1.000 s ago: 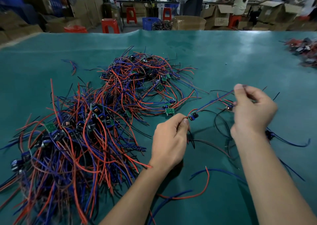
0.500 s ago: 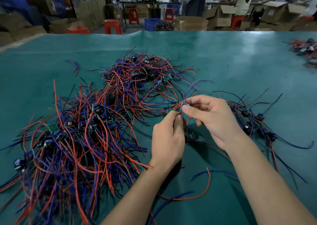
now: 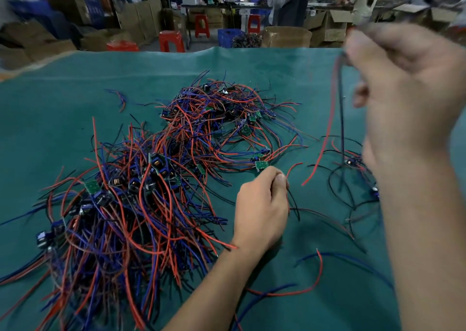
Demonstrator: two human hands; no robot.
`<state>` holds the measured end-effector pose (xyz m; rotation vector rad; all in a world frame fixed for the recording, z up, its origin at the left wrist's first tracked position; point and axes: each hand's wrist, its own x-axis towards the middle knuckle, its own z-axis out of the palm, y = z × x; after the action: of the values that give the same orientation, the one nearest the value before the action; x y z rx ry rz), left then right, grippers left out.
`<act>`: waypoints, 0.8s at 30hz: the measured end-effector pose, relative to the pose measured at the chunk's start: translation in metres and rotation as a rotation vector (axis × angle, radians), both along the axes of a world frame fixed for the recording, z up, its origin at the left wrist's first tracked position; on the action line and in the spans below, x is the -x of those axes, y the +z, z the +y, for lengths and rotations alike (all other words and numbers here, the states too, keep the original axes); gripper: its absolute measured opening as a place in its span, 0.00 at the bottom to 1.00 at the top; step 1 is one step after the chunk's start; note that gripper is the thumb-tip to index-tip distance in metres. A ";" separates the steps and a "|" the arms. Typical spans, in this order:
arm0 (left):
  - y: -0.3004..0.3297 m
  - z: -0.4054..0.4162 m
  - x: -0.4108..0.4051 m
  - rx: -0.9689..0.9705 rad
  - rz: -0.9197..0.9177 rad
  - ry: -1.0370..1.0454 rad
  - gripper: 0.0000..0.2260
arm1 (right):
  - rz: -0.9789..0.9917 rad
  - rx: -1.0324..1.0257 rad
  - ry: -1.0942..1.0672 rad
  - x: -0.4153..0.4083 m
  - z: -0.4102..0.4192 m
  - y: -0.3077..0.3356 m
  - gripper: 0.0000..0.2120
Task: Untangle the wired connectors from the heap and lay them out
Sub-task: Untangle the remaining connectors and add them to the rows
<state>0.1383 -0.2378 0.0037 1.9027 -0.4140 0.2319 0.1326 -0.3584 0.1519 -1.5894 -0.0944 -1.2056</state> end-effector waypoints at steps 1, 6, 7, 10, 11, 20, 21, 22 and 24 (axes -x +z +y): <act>0.000 0.000 0.000 0.006 -0.002 0.011 0.11 | 0.033 0.052 0.092 -0.003 0.017 0.011 0.05; 0.005 0.000 0.002 0.088 0.000 0.083 0.08 | 0.505 0.579 0.418 -0.032 0.086 0.021 0.16; 0.006 0.000 0.002 0.104 -0.005 0.099 0.07 | 0.615 0.679 0.403 -0.039 0.087 0.013 0.17; 0.009 0.001 0.001 0.125 0.020 0.135 0.05 | 0.852 0.835 0.209 -0.054 0.063 -0.020 0.13; 0.010 0.002 0.001 0.122 0.033 0.158 0.06 | 0.939 0.844 0.140 -0.056 0.052 -0.034 0.12; 0.011 0.003 0.002 0.141 0.109 0.296 0.11 | 0.920 0.720 0.024 -0.044 0.019 -0.109 0.11; 0.011 0.003 0.002 0.138 0.109 0.291 0.11 | 0.902 0.706 0.017 -0.043 0.017 -0.110 0.11; 0.011 0.003 0.002 0.133 0.103 0.289 0.11 | 0.887 0.659 0.023 -0.042 0.015 -0.110 0.10; 0.010 0.003 0.001 0.118 0.085 0.287 0.10 | 0.844 0.446 0.066 -0.039 0.007 -0.105 0.08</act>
<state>0.1375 -0.2345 0.0133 1.8437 -0.0667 0.3552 0.1718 -0.3510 0.0474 -2.3480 0.1391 -0.3930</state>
